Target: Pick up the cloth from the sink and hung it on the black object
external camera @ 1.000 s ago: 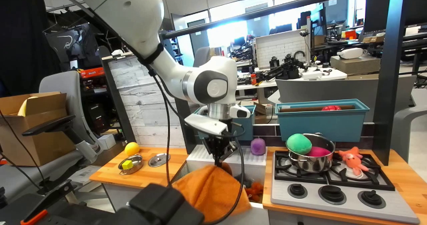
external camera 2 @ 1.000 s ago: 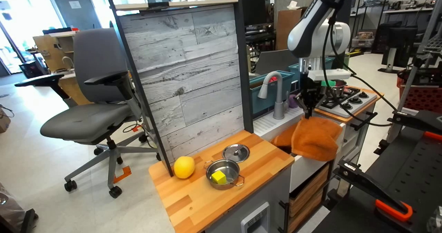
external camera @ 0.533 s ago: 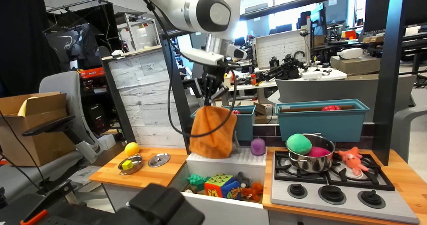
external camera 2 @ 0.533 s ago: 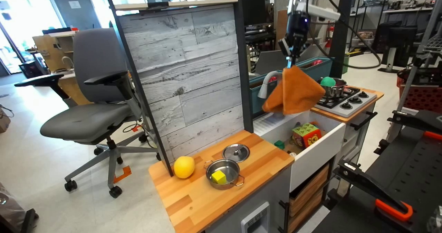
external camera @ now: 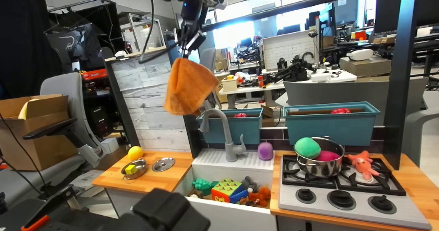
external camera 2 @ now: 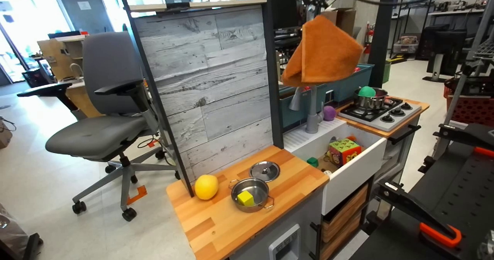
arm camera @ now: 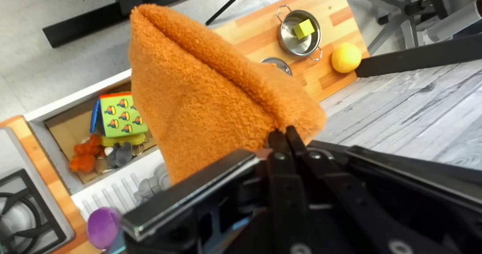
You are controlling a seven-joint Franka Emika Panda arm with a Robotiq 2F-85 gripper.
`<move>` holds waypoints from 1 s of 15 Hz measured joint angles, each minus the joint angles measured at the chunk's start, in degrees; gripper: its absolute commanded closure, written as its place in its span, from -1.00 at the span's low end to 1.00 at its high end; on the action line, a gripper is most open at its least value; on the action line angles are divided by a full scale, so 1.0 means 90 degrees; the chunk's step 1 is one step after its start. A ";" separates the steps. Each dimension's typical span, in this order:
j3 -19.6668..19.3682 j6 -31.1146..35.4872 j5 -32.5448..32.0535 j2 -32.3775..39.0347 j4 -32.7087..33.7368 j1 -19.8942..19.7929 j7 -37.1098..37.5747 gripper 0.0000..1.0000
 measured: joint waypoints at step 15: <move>-0.0017 -0.0340 0.2958 -0.0642 0.2028 -0.1220 0.1518 0.98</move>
